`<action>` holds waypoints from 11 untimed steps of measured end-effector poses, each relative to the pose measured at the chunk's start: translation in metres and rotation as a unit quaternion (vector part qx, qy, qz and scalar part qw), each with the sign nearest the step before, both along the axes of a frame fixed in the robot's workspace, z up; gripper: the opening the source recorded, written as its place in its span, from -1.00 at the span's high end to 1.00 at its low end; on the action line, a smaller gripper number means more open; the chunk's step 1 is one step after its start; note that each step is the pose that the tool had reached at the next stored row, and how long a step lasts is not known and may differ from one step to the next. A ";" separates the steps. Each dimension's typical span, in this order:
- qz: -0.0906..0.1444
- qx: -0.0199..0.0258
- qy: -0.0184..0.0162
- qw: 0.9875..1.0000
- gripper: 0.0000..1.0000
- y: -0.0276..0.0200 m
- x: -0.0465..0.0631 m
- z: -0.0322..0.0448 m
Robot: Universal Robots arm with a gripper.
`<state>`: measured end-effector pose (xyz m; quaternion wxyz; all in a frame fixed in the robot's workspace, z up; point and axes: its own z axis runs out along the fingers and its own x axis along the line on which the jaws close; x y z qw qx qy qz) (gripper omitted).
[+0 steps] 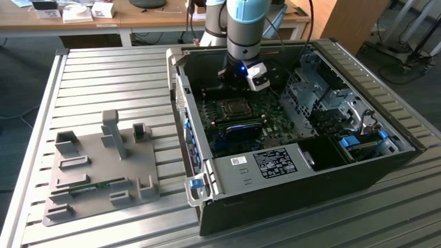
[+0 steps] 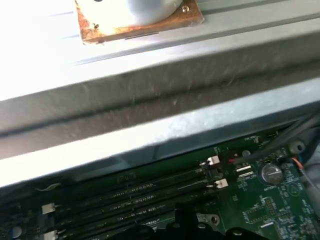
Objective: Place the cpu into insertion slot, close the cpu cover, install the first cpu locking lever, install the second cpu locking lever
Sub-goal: 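Install the first cpu locking lever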
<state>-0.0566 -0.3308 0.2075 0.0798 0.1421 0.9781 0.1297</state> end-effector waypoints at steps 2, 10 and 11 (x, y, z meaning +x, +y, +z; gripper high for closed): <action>0.000 0.000 0.000 1.000 0.79 0.0000 0.000 0.0032; 0.000 0.000 0.000 1.000 0.79 0.0000 0.000 0.0056; 0.000 0.000 0.000 1.000 0.79 0.0000 0.000 0.0057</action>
